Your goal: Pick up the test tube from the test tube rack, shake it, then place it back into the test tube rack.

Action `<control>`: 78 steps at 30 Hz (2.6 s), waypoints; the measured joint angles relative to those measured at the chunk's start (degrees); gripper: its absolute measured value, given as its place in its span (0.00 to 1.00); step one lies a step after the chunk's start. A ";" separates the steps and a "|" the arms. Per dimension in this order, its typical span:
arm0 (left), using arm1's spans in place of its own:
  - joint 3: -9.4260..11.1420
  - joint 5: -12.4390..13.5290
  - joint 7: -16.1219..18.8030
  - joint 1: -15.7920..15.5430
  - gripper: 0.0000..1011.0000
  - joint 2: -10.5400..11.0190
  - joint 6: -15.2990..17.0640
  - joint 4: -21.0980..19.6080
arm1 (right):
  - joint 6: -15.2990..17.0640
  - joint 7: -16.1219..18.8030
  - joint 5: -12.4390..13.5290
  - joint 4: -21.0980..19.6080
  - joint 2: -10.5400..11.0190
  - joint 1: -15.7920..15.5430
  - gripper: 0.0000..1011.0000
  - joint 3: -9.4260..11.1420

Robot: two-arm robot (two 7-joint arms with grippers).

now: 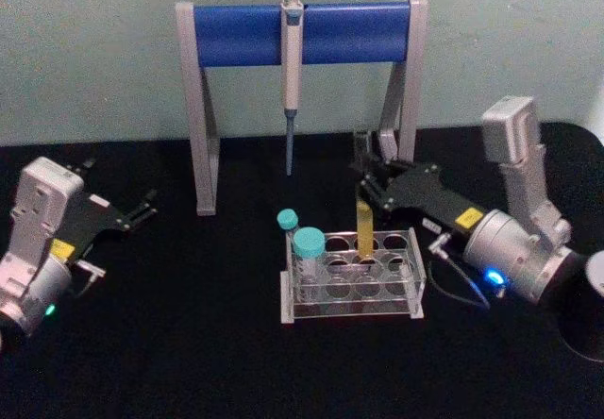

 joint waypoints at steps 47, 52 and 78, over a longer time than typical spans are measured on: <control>0.00 0.00 0.00 0.00 0.99 0.00 0.00 0.00 | -14.41 3.40 0.41 -3.86 -1.14 -3.69 0.23 5.41; 0.00 0.00 0.00 0.00 0.99 0.00 0.00 0.00 | -14.55 5.74 1.91 -4.04 -0.25 -3.60 0.23 5.08; 0.00 0.00 0.00 0.00 0.99 0.00 0.00 0.00 | -11.17 10.02 6.05 -6.48 12.59 -4.72 0.23 6.01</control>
